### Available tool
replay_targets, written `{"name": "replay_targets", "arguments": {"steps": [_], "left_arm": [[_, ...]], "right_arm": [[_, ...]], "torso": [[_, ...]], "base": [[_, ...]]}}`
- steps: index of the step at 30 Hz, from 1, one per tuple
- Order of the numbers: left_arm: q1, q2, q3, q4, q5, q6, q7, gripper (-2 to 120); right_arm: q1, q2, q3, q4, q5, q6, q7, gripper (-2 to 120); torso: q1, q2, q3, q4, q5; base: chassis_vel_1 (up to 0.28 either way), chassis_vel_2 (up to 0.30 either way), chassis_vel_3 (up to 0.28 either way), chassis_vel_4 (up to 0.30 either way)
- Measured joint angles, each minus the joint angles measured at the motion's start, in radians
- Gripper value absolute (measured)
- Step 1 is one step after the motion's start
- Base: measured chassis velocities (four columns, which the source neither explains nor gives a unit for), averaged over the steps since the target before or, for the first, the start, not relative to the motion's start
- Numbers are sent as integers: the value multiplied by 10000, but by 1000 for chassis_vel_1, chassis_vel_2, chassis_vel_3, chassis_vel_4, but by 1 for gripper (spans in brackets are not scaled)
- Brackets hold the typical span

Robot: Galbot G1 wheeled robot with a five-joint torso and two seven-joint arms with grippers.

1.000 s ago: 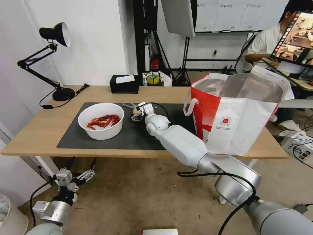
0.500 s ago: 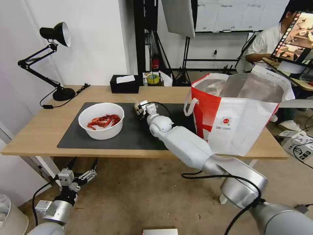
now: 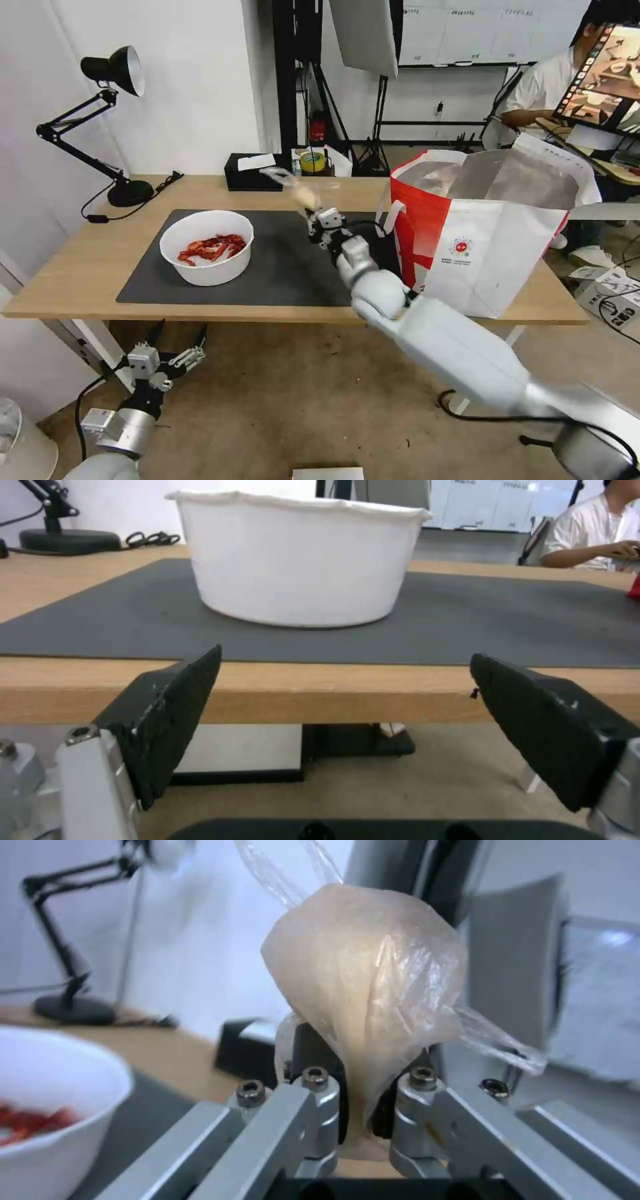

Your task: Pick up the trash from the table and place it into the takeout bag.

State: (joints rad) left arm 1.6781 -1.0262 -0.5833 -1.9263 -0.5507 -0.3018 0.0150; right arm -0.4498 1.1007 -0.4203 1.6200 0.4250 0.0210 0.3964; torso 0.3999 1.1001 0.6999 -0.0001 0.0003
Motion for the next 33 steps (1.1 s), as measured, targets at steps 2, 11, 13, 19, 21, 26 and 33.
{"name": "replay_targets", "arguments": {"steps": [2, 11, 13, 19, 21, 26, 33], "left_arm": [[19, -2, 13, -31, 19, 10, -1, 100], [150, -134, 66, -110, 185, 30, -11, 100], [158, -144, 69, -122, 200, 29, -12, 100], [201, -144, 73, -231, 209, 29, -13, 100], [213, -143, 77, -252, 212, 30, -13, 100], [263, -141, 156, -363, 192, 114, -16, 100], [228, -77, 199, -424, 129, 226, -17, 100]], "right_arm": [[-320, -102, 309, 340, -452, 104, 174, 6], [-1914, -786, 2742, 2272, -3013, -730, 2053, 5], [-2012, -900, 3027, 2483, -3023, -934, 2197, 5], [-2158, -1525, 3996, 3046, -2590, -1838, 3016, 5], [-2163, -1669, 4138, 3099, -2365, -2016, 3197, 4], [-2179, -2122, 4482, 3084, -1325, -2454, 3461, 4], [-2354, -2343, 4605, 3221, -232, -2846, 3447, 11]], "torso": [[0, 0, 0, 0, 1], [0, 0, 0, 0, -1], [0, 0, 0, 0, -1], [0, 0, 1, 0, -1], [0, 0, 1, 0, -1], [1, 0, 1, 0, -2], [1, 0, 1, 1, -3]], "base": [[0, 0, 0, 0], [0, 0, 0, 0], [0, 0, 0, 0], [0, 0, 0, 0], [0, 0, 0, 0], [0, 0, 0, 0], [0, 0, 0, 0]]}}
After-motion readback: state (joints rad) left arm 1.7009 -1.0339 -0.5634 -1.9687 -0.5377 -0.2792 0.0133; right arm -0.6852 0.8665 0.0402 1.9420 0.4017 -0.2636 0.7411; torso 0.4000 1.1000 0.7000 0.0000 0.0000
